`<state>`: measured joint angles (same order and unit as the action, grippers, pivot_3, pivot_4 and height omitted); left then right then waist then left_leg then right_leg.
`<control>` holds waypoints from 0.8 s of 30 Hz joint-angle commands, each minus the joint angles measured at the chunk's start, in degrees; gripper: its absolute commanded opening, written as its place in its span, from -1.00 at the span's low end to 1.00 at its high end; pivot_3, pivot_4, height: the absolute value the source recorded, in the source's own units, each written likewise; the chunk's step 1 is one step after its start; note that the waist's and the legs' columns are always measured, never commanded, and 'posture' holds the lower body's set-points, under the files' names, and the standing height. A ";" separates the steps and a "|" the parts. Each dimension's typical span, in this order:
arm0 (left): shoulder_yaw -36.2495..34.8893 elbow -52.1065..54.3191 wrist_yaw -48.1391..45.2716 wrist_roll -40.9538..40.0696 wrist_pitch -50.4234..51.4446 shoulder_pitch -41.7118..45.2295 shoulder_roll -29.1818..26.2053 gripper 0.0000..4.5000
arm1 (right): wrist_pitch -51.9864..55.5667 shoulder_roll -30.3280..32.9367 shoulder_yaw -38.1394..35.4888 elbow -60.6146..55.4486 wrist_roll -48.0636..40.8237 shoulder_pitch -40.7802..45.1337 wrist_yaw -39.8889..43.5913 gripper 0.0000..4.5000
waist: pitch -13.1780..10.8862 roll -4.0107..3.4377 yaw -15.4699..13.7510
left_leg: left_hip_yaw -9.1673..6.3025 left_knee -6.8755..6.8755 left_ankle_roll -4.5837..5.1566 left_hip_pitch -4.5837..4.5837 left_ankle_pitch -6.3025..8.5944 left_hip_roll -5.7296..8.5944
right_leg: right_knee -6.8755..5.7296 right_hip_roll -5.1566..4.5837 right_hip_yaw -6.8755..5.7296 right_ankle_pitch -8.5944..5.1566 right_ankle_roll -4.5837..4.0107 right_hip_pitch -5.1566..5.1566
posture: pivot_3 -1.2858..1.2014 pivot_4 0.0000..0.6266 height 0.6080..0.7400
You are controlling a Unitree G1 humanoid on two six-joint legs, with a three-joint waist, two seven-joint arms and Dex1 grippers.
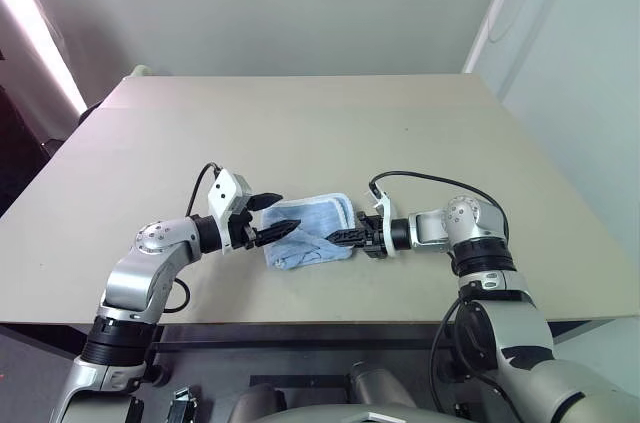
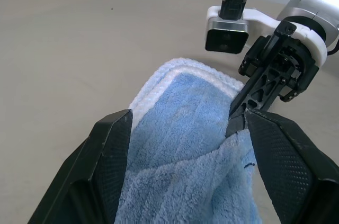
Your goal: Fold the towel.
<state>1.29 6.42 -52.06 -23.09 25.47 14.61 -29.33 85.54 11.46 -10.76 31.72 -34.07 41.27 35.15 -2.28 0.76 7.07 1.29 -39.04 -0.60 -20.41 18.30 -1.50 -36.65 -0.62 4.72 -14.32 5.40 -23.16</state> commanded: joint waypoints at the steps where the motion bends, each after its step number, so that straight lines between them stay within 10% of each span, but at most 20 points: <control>1: -1.87 0.09 0.08 -0.87 -0.51 1.97 -0.79 0.59 | 2.65 0.11 -4.39 -1.63 -2.35 1.29 -0.78 -1.00 | -0.04 -0.06 -0.10 | 0.00 0.00 0.00 -0.03 0.00 0.01 | -0.01 0.00 0.00 0.00 0.00 -0.02 | 0.03 -1.00 0.63; 12: -2.61 -4.19 -0.64 -1.46 -0.63 4.62 -0.42 0.59 | -0.28 7.97 -30.01 -4.10 -4.35 9.32 -12.44 -1.00 | -0.18 -0.27 -1.56 | 0.01 0.02 0.00 -0.43 0.00 0.11 | 0.16 -0.09 -0.04 0.00 0.01 -0.27 | 0.03 -1.00 0.63; 24: -1.09 -7.31 -1.79 -0.72 -1.74 7.24 0.57 0.59 | -24.78 18.20 -36.74 16.37 2.76 5.77 -29.98 -1.00 | -0.20 -0.30 -1.44 | 0.17 0.06 0.01 -1.02 0.00 0.15 | 0.36 -0.07 0.02 0.02 0.02 -0.73 | 0.03 -1.00 0.63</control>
<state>0.76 -1.57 -53.48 -23.72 24.68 20.60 -28.50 62.91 28.75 -48.33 47.99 -31.70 46.55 5.86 -2.47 0.46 5.62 1.47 -38.97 -0.59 -21.43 18.30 -1.36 -36.30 -0.68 4.75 -14.31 5.42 -23.90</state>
